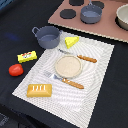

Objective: Interact with the objects in diverse but meaningful ways.

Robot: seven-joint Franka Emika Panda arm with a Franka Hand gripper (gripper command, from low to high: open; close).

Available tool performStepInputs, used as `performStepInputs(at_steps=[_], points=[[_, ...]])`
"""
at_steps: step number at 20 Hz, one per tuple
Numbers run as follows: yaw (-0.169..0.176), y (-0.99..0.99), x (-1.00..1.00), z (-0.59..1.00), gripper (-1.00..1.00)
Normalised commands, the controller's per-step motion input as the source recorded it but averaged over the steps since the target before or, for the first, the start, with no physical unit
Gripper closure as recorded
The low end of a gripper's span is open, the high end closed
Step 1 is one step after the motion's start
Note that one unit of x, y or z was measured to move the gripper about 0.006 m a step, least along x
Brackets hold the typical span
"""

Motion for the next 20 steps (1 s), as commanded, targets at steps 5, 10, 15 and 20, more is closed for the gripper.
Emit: performStepInputs(at_steps=[5, 10, 15, 20], points=[[0.000, 0.00, 0.00, -0.25, -1.00], [0.001, -0.02, -0.07, -0.45, -1.00], [0.022, 0.00, -0.20, -0.48, -1.00], [0.013, 0.00, -0.12, -0.50, -1.00]])
